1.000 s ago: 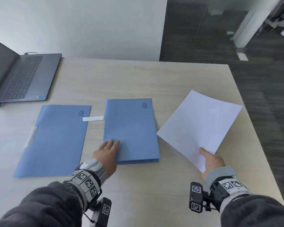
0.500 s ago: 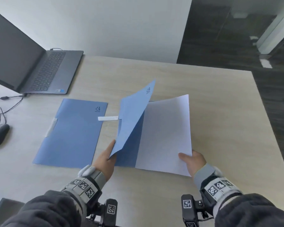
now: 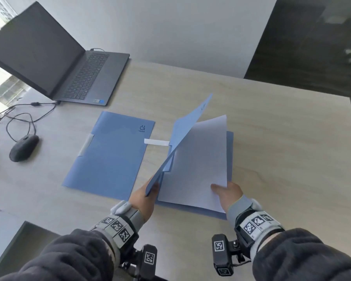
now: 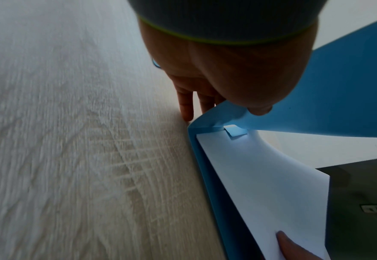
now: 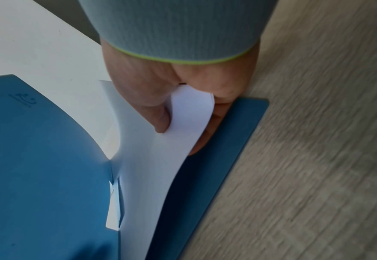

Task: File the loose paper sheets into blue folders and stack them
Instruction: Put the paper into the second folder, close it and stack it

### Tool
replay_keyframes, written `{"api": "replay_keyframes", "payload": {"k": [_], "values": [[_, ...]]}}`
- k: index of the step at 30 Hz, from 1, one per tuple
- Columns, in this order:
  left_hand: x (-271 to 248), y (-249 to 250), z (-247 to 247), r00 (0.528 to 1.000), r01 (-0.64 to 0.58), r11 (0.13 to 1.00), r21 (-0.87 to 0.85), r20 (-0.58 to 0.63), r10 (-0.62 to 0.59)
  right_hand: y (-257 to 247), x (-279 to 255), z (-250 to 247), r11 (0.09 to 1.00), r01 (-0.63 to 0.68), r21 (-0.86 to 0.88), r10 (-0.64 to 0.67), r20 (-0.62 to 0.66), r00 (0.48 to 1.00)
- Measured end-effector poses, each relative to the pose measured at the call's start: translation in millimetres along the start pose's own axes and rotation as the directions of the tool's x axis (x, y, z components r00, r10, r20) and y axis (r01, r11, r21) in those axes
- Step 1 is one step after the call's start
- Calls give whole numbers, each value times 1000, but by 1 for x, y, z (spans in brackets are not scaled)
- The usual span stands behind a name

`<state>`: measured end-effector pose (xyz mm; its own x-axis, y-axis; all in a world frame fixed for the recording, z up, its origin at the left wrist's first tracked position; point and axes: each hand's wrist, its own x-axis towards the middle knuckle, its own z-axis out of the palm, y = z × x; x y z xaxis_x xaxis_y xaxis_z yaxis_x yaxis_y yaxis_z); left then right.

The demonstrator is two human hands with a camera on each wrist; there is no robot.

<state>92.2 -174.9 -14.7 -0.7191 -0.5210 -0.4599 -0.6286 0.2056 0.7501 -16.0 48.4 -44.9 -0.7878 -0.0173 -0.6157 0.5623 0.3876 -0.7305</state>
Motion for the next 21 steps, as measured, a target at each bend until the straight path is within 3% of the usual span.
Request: {"api": "replay_keyframes", "payload": {"k": [11,15,18,21], "values": [[-10,14,-7,995,-73,990,118,79,63,-2,-1,3,998,16,-58,-13,44,999],[-5,13,-10,955,-260,941,218,202,217,-10,-5,-5,990,-24,-137,37,93,995],[3,5,-6,930,-329,900,287,266,255,-18,-8,-18,979,-135,-150,144,55,988],[8,-4,1,936,-312,878,362,276,219,-15,-9,-36,981,-130,-145,121,-68,990]]}}
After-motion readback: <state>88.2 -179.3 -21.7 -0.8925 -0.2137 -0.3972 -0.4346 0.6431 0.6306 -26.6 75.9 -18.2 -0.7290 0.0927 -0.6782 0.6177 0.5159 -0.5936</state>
